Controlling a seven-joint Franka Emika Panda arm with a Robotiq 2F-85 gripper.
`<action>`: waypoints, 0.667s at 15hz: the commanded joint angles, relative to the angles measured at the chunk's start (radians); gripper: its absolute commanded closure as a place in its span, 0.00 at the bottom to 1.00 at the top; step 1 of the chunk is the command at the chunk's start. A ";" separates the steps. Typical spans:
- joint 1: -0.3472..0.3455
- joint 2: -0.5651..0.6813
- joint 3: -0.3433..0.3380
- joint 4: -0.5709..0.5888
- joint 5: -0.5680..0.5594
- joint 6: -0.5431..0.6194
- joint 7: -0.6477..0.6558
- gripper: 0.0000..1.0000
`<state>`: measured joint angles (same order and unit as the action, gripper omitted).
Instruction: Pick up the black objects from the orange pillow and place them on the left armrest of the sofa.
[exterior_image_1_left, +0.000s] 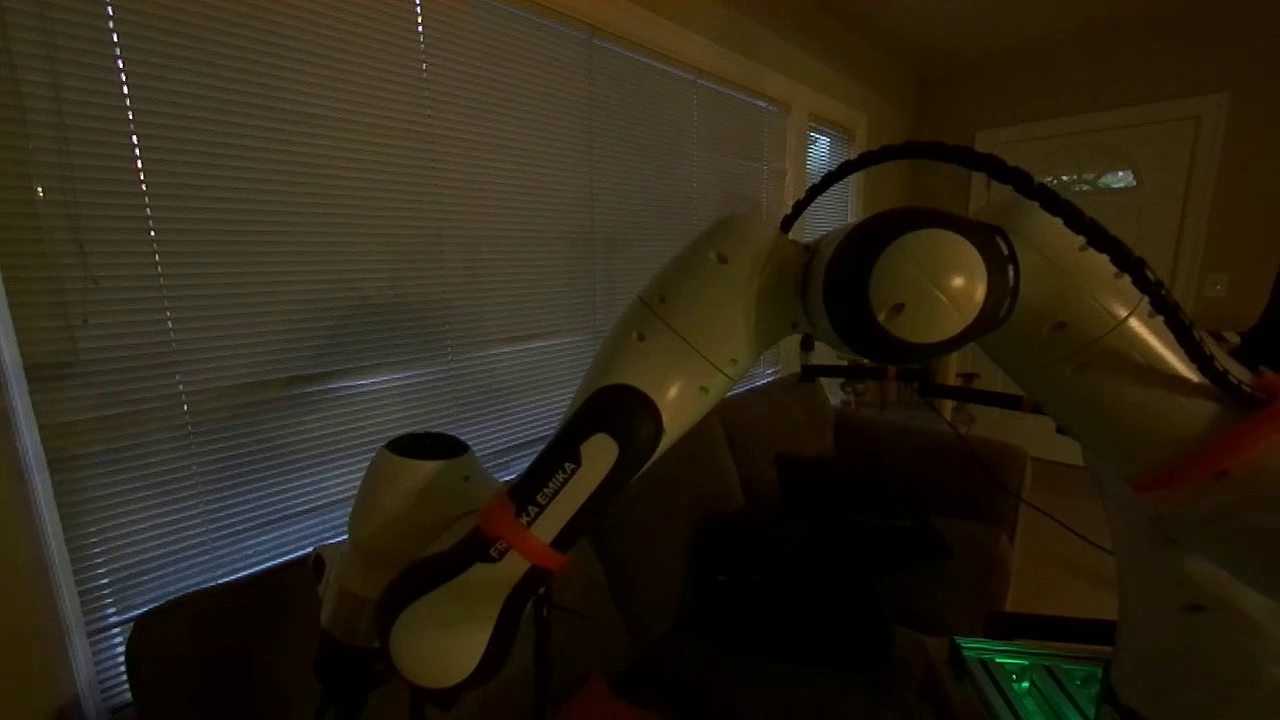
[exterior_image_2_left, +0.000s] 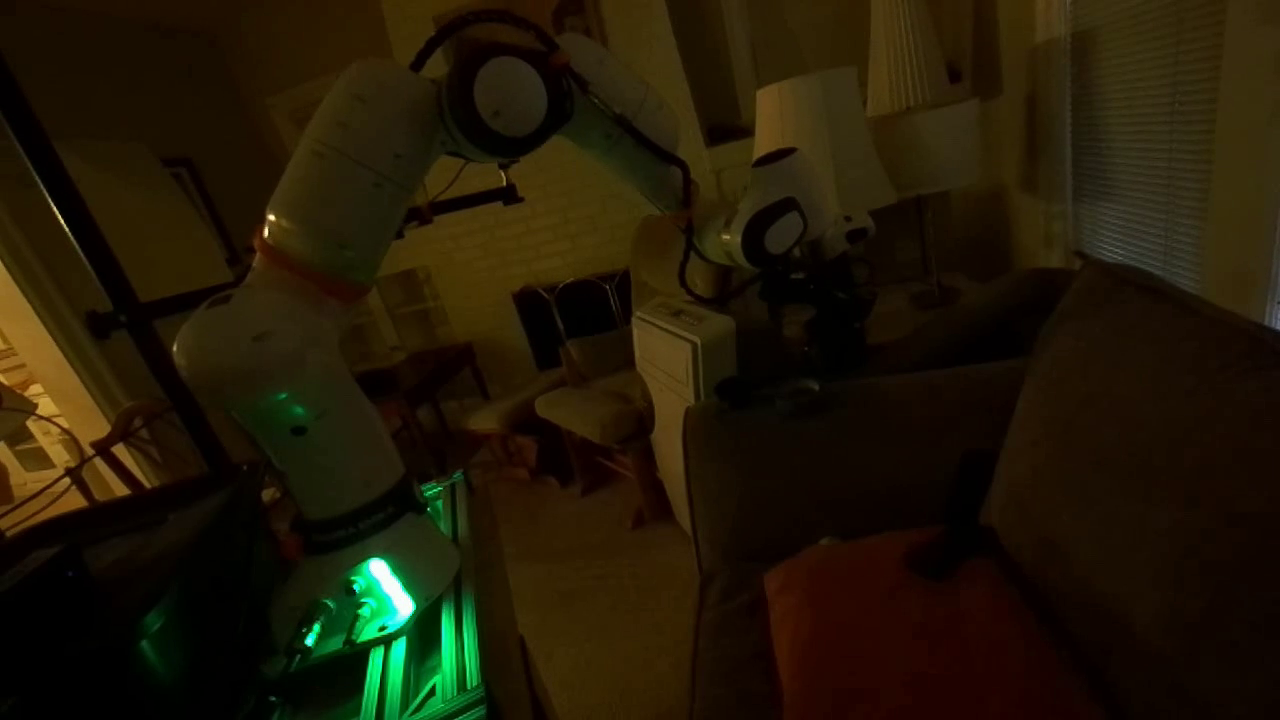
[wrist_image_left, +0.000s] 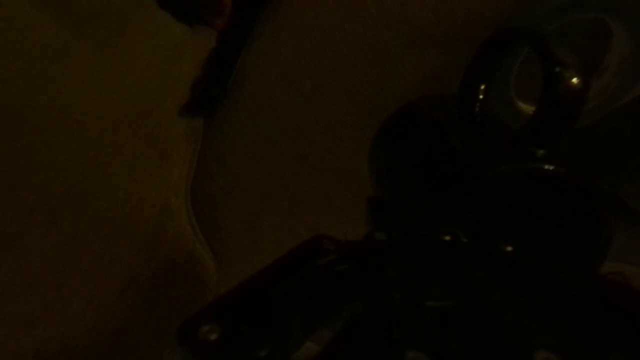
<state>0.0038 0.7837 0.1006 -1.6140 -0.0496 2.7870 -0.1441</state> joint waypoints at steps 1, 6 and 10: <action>0.007 0.132 0.007 0.231 0.007 -0.049 -0.018 0.98; 0.022 0.279 0.000 0.493 0.006 -0.202 -0.018 0.98; 0.046 0.393 -0.001 0.684 0.002 -0.369 -0.041 0.98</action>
<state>0.0251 1.0672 0.1020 -1.1225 -0.0496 2.5257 -0.1633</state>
